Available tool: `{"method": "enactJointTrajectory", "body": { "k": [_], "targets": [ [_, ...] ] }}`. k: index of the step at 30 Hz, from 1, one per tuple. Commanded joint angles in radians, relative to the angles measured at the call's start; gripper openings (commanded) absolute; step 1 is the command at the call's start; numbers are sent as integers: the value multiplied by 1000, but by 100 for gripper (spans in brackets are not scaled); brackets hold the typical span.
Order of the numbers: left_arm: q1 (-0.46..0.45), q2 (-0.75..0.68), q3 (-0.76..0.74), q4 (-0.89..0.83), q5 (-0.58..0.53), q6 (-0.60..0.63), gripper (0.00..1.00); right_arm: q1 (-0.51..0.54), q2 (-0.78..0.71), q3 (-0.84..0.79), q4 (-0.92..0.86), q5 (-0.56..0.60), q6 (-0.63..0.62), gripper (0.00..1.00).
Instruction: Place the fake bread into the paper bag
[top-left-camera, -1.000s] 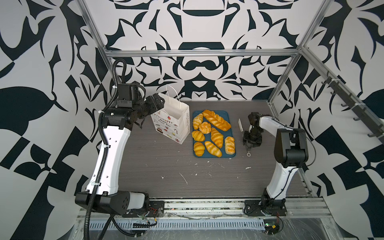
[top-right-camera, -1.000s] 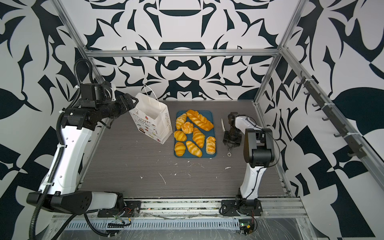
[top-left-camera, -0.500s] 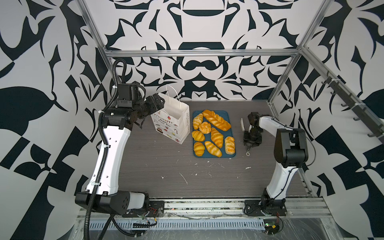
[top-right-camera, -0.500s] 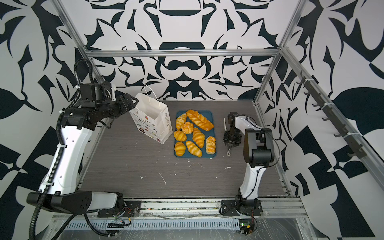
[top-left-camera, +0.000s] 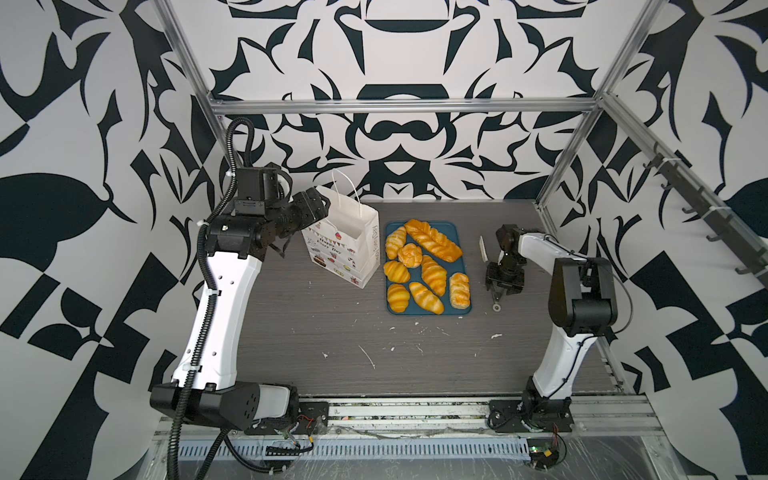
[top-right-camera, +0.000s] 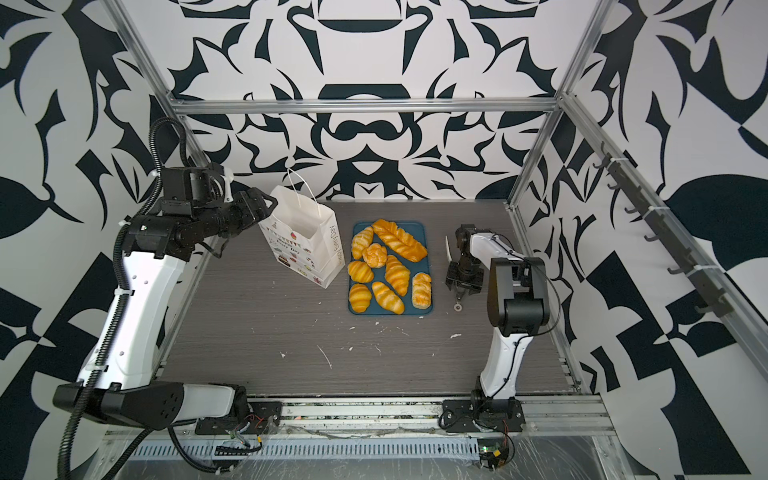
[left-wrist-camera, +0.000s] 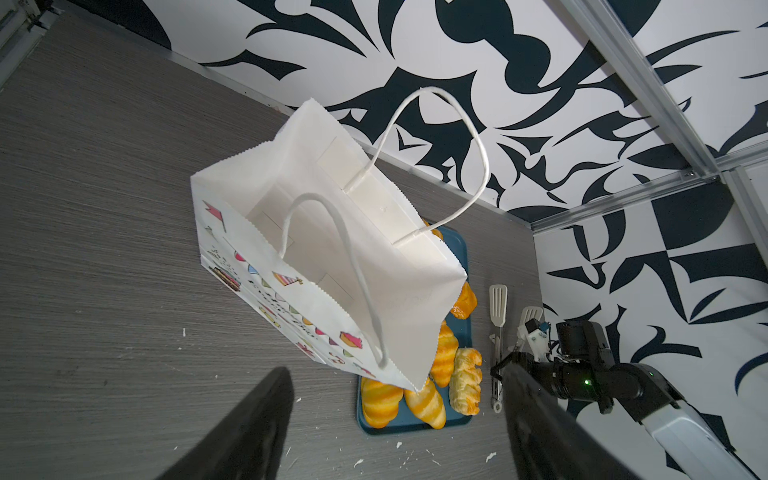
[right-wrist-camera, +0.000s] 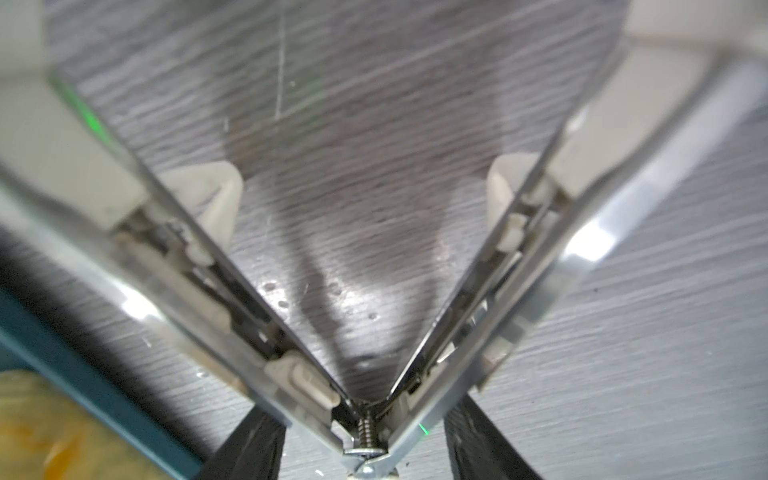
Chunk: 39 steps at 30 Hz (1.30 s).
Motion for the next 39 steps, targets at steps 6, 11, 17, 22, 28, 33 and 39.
{"method": "enactJointTrajectory", "body": {
  "k": [6,11,17,22,28,33,39],
  "targets": [
    [-2,4,34,-21,7,3,82,-2,41,74,-5,28,2,72],
    [-2,10,45,-21,6,4,82,-6,83,116,-3,23,-8,73],
    [-2,0,37,-23,-1,4,82,-9,94,124,-2,30,-12,72],
    [-2,-9,25,-22,-5,4,82,-10,85,104,5,29,-11,65],
    [-2,-3,30,-16,-1,4,82,-11,48,107,3,37,-10,60],
    [-3,10,43,-17,9,4,81,-11,17,134,-28,24,-11,58],
    [-3,20,55,-17,10,4,81,-10,-4,166,-77,-2,-8,56]
  ]
}}
